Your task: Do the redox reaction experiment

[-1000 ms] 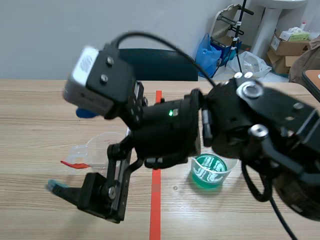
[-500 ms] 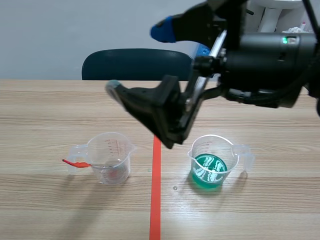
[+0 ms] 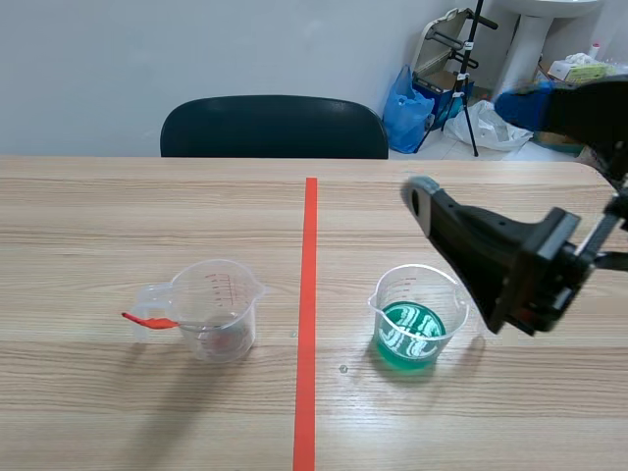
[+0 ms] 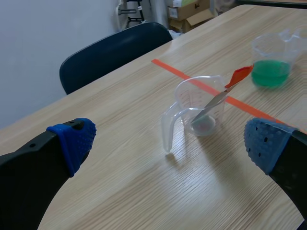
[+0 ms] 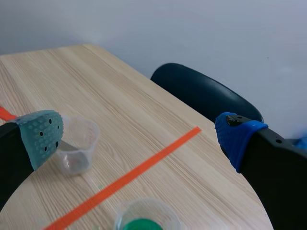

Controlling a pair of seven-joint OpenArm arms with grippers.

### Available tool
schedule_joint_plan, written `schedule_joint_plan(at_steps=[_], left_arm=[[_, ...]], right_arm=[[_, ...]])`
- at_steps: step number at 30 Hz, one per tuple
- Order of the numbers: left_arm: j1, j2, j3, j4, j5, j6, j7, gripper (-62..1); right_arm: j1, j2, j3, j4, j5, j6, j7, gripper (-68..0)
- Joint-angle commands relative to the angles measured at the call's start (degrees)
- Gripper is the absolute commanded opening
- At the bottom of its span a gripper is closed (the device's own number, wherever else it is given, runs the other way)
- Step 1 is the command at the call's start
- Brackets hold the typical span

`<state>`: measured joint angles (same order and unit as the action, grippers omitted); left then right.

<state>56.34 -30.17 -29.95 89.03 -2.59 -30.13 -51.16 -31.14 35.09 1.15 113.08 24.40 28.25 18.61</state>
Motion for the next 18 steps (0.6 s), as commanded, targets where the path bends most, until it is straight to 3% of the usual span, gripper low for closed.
schedule_joint_plan(at_steps=[1,11,18], left_arm=[[0.13,1.2,0.39,1.86,-0.76,-0.11,-0.2,1.4],[0.72,2.71,1.05,7.52,-0.76,-0.04,1.84,1.4],[1.09,2.69,4.37,8.22,-0.74,-0.04,1.79,1.4]], right_arm=[[0.33,0.79,0.33,0.02,0.0,-0.17,0.42,0.4],[-0.76,4.66,1.55,0.48,3.28,0.28,-1.27,0.4],[-0.76,4.74,1.9,0.72,3.26,1.57,-4.13,0.4]])
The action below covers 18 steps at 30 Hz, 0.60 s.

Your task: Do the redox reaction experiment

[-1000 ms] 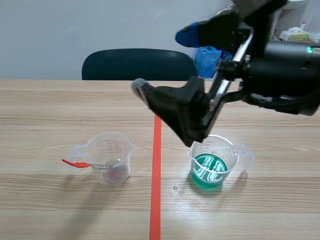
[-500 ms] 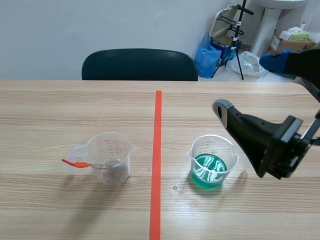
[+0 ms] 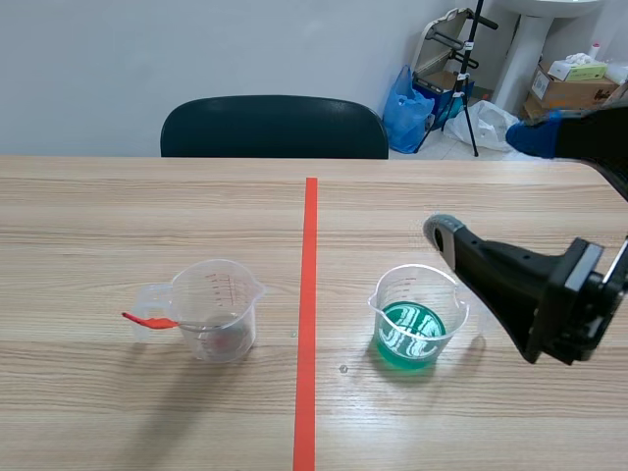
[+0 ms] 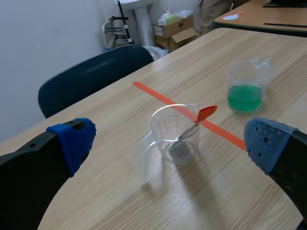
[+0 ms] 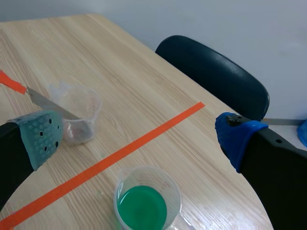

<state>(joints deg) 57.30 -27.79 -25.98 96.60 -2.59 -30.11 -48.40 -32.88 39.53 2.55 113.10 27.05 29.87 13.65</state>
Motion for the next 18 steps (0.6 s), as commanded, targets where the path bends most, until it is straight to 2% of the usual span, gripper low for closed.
schedule_joint_plan(at_steps=[1,18], left_arm=[[0.04,0.33,0.87,0.66,-0.74,-0.07,-0.72,1.4],[-0.17,0.31,2.29,1.73,-0.76,0.98,0.11,1.4]], right_arm=[[0.98,0.31,0.5,0.7,0.61,-0.04,0.48,0.4],[0.98,0.26,0.5,0.7,2.12,0.17,0.96,0.4]])
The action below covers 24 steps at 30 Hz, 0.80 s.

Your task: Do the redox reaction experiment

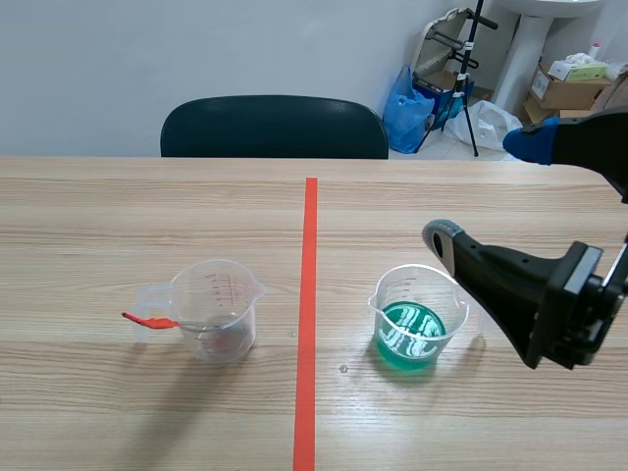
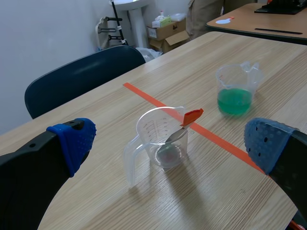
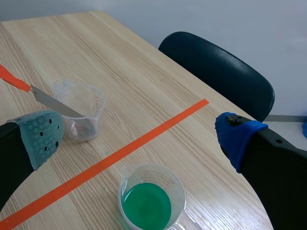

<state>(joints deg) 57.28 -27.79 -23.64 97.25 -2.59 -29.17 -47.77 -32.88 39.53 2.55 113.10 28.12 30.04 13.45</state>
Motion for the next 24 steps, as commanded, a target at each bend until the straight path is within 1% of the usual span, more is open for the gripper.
schedule_joint_plan(at_steps=[1,24], left_arm=[[-0.17,0.31,-0.04,1.07,-0.76,0.04,-0.52,1.4],[-0.31,0.28,-0.04,1.07,-0.76,0.07,-0.35,1.4]], right_arm=[[0.98,0.26,0.5,0.7,1.05,-0.02,1.36,0.4],[1.01,0.26,0.5,0.7,0.42,-0.02,2.6,0.4]])
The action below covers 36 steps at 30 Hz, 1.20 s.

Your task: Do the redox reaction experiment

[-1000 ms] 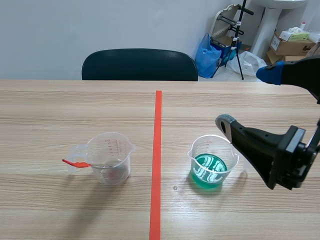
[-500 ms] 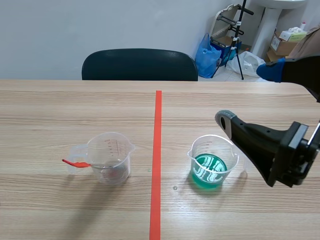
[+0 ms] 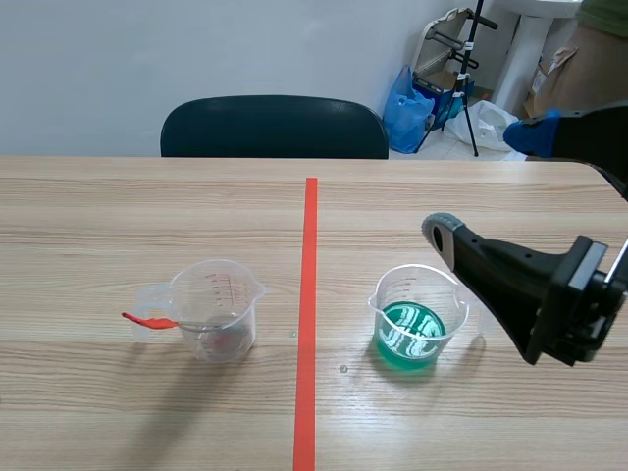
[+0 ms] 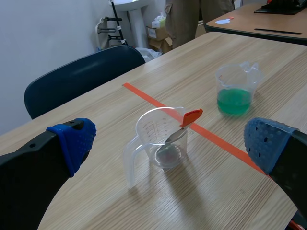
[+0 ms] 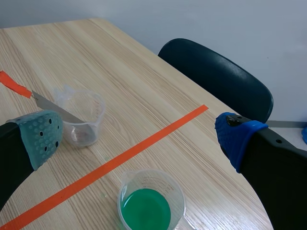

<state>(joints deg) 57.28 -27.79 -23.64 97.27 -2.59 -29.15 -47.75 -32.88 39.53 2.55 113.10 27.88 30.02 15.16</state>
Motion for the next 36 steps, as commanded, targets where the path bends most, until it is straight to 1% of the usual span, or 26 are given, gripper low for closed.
schedule_joint_plan(at_steps=[1,25,36], left_arm=[[-0.31,0.28,-0.04,1.05,-0.76,0.04,-0.37,1.4],[-0.33,0.28,-0.07,1.05,-0.76,0.04,-0.13,1.4],[-0.33,0.28,-0.07,1.05,-0.76,0.04,-0.11,1.4]], right_arm=[[1.01,0.26,0.5,0.7,0.66,0.0,0.87,0.4],[0.98,0.26,0.5,0.7,0.68,-0.22,0.66,0.4],[1.01,0.26,0.5,0.7,0.85,-0.22,1.53,0.4]])
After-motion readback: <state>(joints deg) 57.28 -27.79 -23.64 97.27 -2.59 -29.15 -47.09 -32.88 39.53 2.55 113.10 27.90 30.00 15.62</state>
